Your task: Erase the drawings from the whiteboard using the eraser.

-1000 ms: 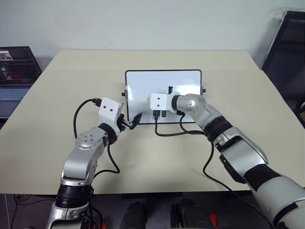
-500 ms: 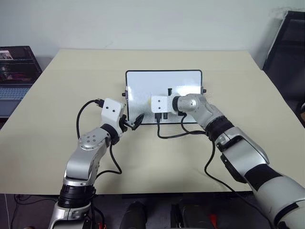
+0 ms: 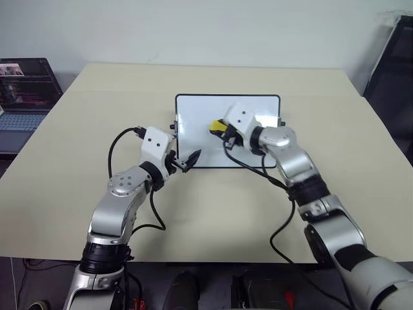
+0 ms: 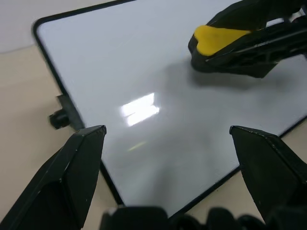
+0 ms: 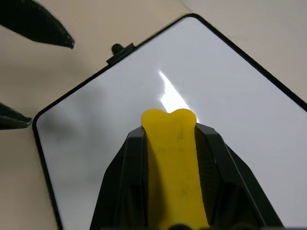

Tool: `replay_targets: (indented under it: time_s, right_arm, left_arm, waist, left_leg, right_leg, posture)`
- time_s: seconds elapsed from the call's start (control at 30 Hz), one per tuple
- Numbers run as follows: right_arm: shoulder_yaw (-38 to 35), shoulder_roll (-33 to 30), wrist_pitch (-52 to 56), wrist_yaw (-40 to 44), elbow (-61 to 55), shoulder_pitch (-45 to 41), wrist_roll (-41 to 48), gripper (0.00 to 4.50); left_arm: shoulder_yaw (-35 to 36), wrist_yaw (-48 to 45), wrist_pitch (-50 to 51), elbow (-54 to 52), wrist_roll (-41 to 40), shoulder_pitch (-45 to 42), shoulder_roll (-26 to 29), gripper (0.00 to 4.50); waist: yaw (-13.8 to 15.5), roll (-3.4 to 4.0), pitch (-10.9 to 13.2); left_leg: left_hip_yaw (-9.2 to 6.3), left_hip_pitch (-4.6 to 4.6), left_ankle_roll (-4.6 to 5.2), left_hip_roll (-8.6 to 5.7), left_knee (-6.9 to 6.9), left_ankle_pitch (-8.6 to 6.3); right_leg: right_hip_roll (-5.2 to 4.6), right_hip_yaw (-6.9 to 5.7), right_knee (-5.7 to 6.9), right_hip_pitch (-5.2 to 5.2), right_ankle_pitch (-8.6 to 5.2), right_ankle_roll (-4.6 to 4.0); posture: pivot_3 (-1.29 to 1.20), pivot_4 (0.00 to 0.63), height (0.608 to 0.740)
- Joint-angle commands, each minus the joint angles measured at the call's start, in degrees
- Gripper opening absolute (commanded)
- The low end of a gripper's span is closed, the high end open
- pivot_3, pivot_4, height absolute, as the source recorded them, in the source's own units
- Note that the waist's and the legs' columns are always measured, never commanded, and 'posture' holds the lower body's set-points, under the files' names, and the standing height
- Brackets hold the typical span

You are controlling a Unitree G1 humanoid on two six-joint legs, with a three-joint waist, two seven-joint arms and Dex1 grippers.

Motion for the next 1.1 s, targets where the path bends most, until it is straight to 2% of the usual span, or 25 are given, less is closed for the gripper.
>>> replay_targets:
  time_s: [0.03, 0.13, 0.23, 0.33, 0.43, 0.67, 1.0, 1.1]
  right_arm:
    - [-5.6, -2.1, 10.7, -2.6, -15.3, 3.4, 3.6, 0.99]
    - [-8.5, -4.5, 19.8, -4.0, -27.1, 10.4, 5.2, 0.99]
    - [-12.0, -7.7, 26.0, -6.7, -37.6, 21.1, 4.5, 0.99]
    - [-14.9, -8.4, 29.9, -10.0, -42.7, 28.8, 4.4, 0.99]
    - [-16.0, -7.5, 32.1, -13.1, -43.9, 31.9, 4.8, 0.99]
    - [-22.4, -1.0, 32.5, -23.4, -36.3, 30.2, 6.5, 0.99]
    - [-23.9, -1.3, 30.0, -27.6, -29.5, 28.1, 8.5, 0.99]
    - [-24.2, -1.5, 29.4, -28.2, -28.5, 27.8, 9.4, 1.98]
  left_arm:
    - [-2.0, -5.0, -3.4, 0.0, -0.7, -1.9, 1.1, 4.50]
    - [-4.8, -9.2, -5.1, 1.0, -1.3, -3.9, 0.5, 4.50]
    - [-10.1, -14.2, -5.9, 3.0, -1.3, -7.7, -1.4, 4.50]
    - [-14.1, -18.6, -6.9, 5.1, -1.2, -10.4, -3.1, 4.50]
    - [-16.0, -21.6, -7.9, 7.2, -1.1, -12.2, -4.1, 4.50]
    - [-20.7, -27.3, -14.7, 15.6, 2.7, -16.1, -5.7, 4.50]
    - [-19.9, -29.1, -15.3, 16.9, 2.7, -15.7, -7.0, 4.50]
    - [-19.8, -29.6, -15.0, 15.9, 2.6, -14.8, -6.5, 4.50]
  waist:
    - [0.0, 0.02, 0.0]
    - [0.0, 0.02, 0.0]
    - [0.3, 0.02, 0.0]
    - [0.1, 0.02, 0.0]
    - [-0.9, 0.05, 0.0]
    - [-1.5, 0.06, 0.0]
    - [-1.2, 0.07, 0.0]
    - [-1.2, 0.07, 0.0]
  left_leg:
    - [0.00, -0.06, 0.00, 0.00, 0.01, 0.00]
    - [0.02, -0.09, 0.00, 0.00, 0.02, 0.00]
    - [-0.01, -0.12, 0.00, -0.04, 0.01, 0.00]
    - [0.08, -0.18, 0.01, -0.09, 0.03, 0.00]
    - [0.17, -0.10, 0.02, -0.08, 0.03, 0.00]
    - [0.34, 0.15, 0.01, -0.01, 0.01, 0.01]
    - [0.35, 0.03, 0.05, -0.05, 0.00, -0.01]
    - [0.34, 0.04, 0.05, -0.05, 0.01, -0.01]
  right_leg:
    - [0.00, 0.00, 0.00, -0.04, 0.00, 0.00]
    - [0.01, 0.02, 0.02, -0.09, 0.00, 0.00]
    - [0.03, -0.10, -0.09, -0.01, -0.02, 0.02]
    - [0.03, -0.03, -0.17, 0.00, -0.02, 0.02]
    - [0.07, 0.09, -0.11, -0.04, -0.02, 0.03]
    - [0.38, 0.27, 0.12, -0.01, -0.06, 0.08]
    - [0.36, 0.30, 0.02, -0.02, -0.05, 0.08]
    - [0.37, 0.31, 0.03, -0.02, -0.05, 0.08]
  posture:
    - [0.00, 0.150, 0.740]
    - [0.00, 0.150, 0.740]
    - [0.00, 0.150, 0.740]
    - [0.00, 0.150, 0.740]
    - [0.00, 0.150, 0.740]
    - [0.00, 0.150, 0.740]
    - [0.00, 0.150, 0.740]
    - [0.00, 0.150, 0.740]
